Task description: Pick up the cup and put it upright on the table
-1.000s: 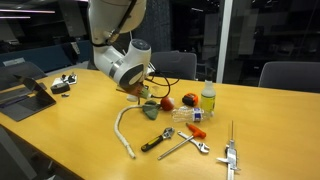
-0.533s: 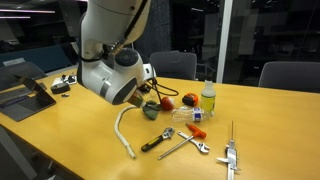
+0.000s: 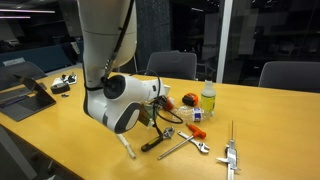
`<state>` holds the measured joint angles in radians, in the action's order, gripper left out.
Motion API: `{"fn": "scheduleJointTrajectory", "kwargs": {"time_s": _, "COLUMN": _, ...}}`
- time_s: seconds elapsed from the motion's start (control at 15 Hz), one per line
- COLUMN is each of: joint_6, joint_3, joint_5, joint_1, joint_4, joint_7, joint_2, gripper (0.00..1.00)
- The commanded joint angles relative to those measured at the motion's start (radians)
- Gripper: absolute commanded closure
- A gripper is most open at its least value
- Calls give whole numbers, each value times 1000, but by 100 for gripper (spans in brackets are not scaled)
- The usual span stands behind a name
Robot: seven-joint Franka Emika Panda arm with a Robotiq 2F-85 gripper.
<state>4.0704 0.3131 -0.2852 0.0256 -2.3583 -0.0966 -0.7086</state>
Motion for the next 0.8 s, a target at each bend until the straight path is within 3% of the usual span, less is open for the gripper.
{"fn": "scheduleJointTrajectory", "kwargs": {"time_s": 0.0, "joint_6": 118, "joint_3": -120, "joint_5": -217, "joint_1": 162, "joint_4": 10, "joint_7": -5, "joint_2": -16, "gripper": 74}}
{"fn": "scheduleJointTrajectory", "kwargs": {"time_s": 0.47, "joint_6": 214, "joint_3": -192, "joint_5": -688, "joint_1": 320, "joint_4": 90, "joint_7": 82, "joint_2": -90, "gripper": 74}}
{"fn": "scheduleJointTrajectory", "kwargs": {"time_s": 0.53, "joint_6": 179, "joint_3": -242, "joint_5": -748, "joint_1": 379, "joint_4": 114, "joint_7": 86, "joint_2": -96, "gripper": 74}}
{"fn": "scheduleJointTrajectory", "kwargs": {"time_s": 0.73, "joint_6": 197, "joint_3": -245, "joint_5": -863, "joint_1": 410, "joint_4": 162, "joint_7": 132, "joint_2": -144, "gripper": 74}}
